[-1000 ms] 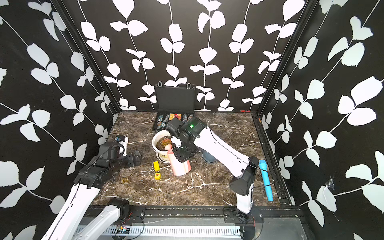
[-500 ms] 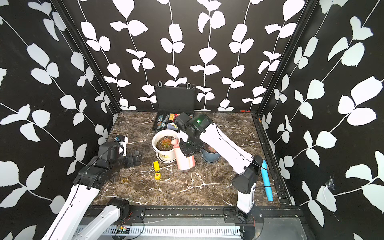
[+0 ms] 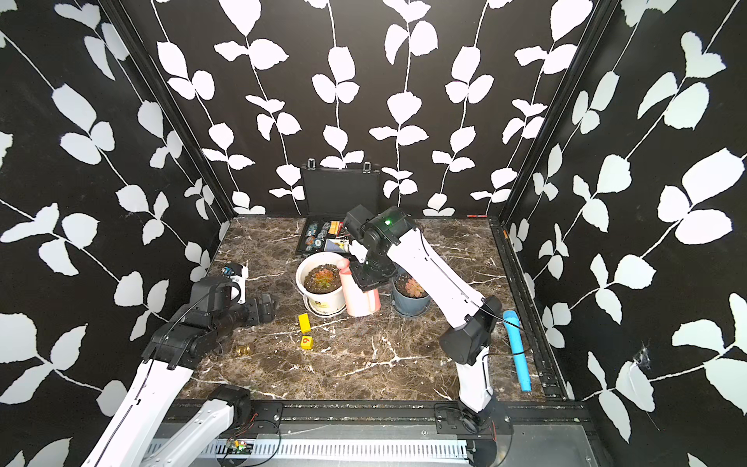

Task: Water the succulent around the soil edge
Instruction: Water the soil of the potted plant with water.

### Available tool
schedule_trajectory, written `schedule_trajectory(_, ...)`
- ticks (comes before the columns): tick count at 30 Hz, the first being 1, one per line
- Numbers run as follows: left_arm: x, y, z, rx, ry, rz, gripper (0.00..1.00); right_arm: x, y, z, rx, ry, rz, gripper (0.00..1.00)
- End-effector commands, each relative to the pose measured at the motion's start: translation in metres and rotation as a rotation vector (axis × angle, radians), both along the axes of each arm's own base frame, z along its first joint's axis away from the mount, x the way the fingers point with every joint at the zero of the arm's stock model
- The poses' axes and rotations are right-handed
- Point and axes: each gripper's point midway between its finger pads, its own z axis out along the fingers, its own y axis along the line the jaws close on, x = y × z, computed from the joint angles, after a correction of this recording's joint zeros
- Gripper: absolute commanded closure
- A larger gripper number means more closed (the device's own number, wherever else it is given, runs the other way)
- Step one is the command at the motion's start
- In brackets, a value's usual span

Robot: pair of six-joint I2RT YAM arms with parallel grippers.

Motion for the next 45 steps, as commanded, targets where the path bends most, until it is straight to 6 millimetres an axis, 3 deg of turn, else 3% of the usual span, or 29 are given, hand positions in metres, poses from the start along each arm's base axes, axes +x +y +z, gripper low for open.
schedule_trajectory(1, -0.002, 0.002, 0.004, -0.009, -0.008, 0.011, 0.01, -0.003, -0.003, 0.001, -0.014, 0.031, 0.008, 1.00)
schedule_trajectory(12, -0.002, 0.001, 0.004, -0.012, -0.009, 0.008, 0.01, 0.007, 0.014, 0.005, 0.027, 0.027, -0.001, 1.00)
schedule_trajectory(25, -0.002, 0.001, 0.004, -0.013, -0.011, 0.004, 0.01, 0.005, 0.012, 0.015, 0.028, -0.019, -0.003, 1.00)
schedule_trajectory(31, -0.002, 0.000, 0.004, -0.015, -0.010, 0.000, 0.01, -0.004, 0.026, 0.021, 0.032, -0.042, 0.029, 1.00)
schedule_trajectory(45, -0.002, 0.000, 0.005, -0.018, -0.016, 0.000, 0.01, -0.006, 0.043, 0.012, 0.015, -0.036, 0.033, 1.00)
